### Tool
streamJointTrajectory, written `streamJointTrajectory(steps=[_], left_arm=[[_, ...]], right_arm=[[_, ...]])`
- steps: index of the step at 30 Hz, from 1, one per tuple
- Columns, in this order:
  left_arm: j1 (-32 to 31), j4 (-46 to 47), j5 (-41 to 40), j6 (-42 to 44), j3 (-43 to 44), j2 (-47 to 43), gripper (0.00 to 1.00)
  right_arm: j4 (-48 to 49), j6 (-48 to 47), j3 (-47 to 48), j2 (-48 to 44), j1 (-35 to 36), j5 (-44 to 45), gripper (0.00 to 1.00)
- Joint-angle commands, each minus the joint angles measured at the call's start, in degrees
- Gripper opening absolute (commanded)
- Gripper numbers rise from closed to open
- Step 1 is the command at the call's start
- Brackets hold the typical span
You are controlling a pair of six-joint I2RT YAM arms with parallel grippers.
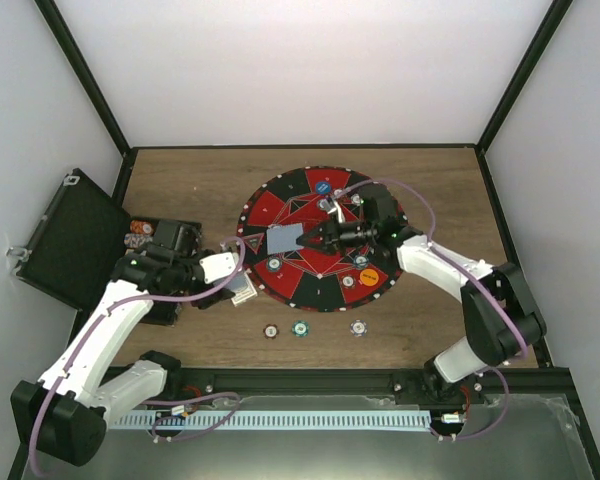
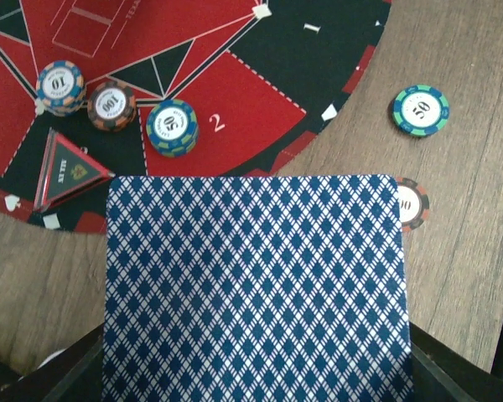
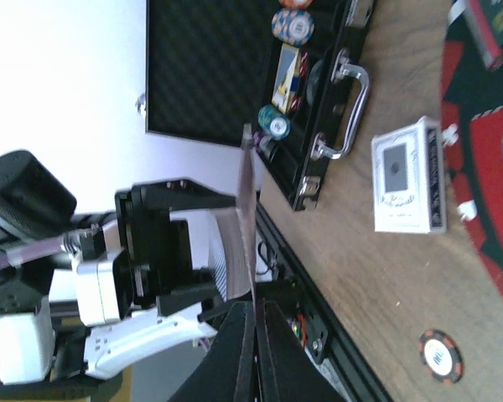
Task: Distribute texas hold em gaming equipment
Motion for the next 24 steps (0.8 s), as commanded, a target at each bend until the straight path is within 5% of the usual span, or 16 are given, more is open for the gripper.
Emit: streamJointTrajectory(steps=[1,15,24], left_arm=[[2.29,-2.28,1.50,1.94,-0.58,-1.08,0.04],[2.92,-6.98,2.77,-0.33,0.50,-5.70,0.04],[2.92,-7.59,3.28,-0.55,1.83,-5.23,0.04]], right_arm=[[-7.74,-7.75,7.38,4.17,-2.95,-1.29,0.01],[-25.92,-17.76,47.42,38.04,2.86,6.69,0.01],[-34.29,-19.31,60.32,49.31,5.37,13.67,0.01]])
